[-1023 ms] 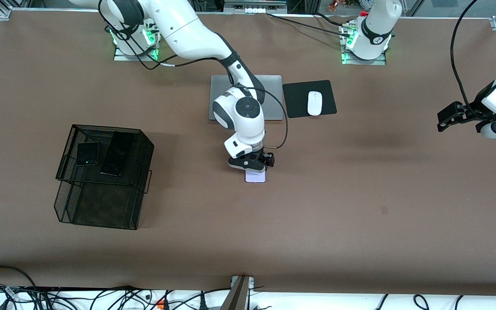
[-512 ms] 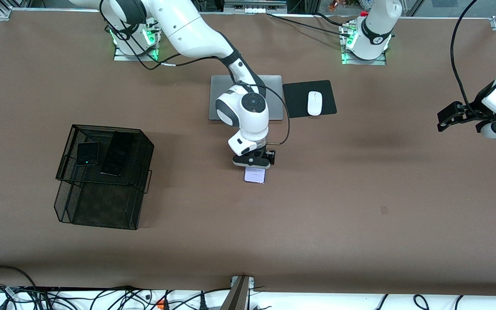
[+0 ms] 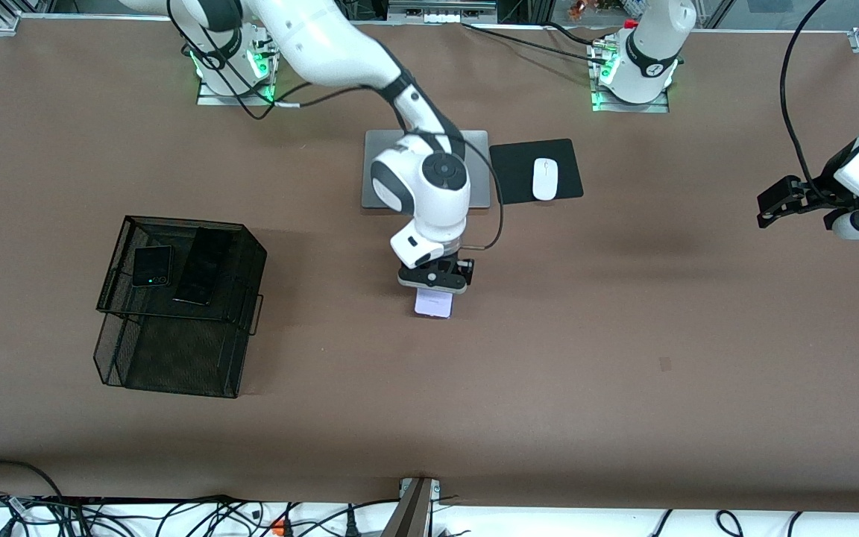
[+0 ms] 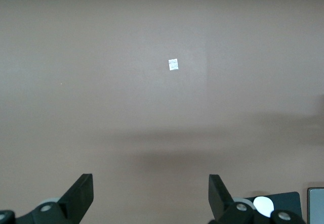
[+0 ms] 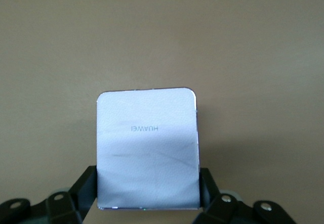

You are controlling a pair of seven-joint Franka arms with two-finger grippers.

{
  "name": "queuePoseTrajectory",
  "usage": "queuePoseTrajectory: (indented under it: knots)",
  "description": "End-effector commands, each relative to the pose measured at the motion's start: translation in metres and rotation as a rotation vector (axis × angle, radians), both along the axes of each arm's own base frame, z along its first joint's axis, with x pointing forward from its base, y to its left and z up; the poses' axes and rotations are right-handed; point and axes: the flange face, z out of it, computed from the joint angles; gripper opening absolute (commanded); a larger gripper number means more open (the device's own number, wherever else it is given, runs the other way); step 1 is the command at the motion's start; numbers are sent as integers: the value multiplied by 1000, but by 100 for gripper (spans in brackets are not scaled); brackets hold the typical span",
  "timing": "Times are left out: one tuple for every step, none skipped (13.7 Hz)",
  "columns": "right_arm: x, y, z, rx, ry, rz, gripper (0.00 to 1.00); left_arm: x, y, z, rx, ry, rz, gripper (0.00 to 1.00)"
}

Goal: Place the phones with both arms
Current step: 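Carry the white phone into the basket with the right gripper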

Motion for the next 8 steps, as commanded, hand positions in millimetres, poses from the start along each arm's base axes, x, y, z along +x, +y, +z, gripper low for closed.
queuePoseTrajectory:
  knots:
    - [12,-40,86,-15,84,42,0,3,0,6,-11,8,-19,100]
    - [21,-66,108,-12,123,70,0,3,0,6,-11,8,-17,100]
    - [36,-100,124,-24,164,84,0,2,0,6,-11,10,-17,100]
    - [56,-139,139,-35,192,99,0,2,0,6,-11,10,-19,100]
    - [73,-174,148,-41,211,111,0,2,0,6,-11,10,-17,100]
    - [89,-208,152,-45,224,122,0,2,0,6,-11,10,-19,100]
    - [105,-244,154,-51,235,135,0,2,0,6,-11,10,-19,100]
    - [122,-286,156,-54,247,145,0,2,0,6,-12,10,-19,100]
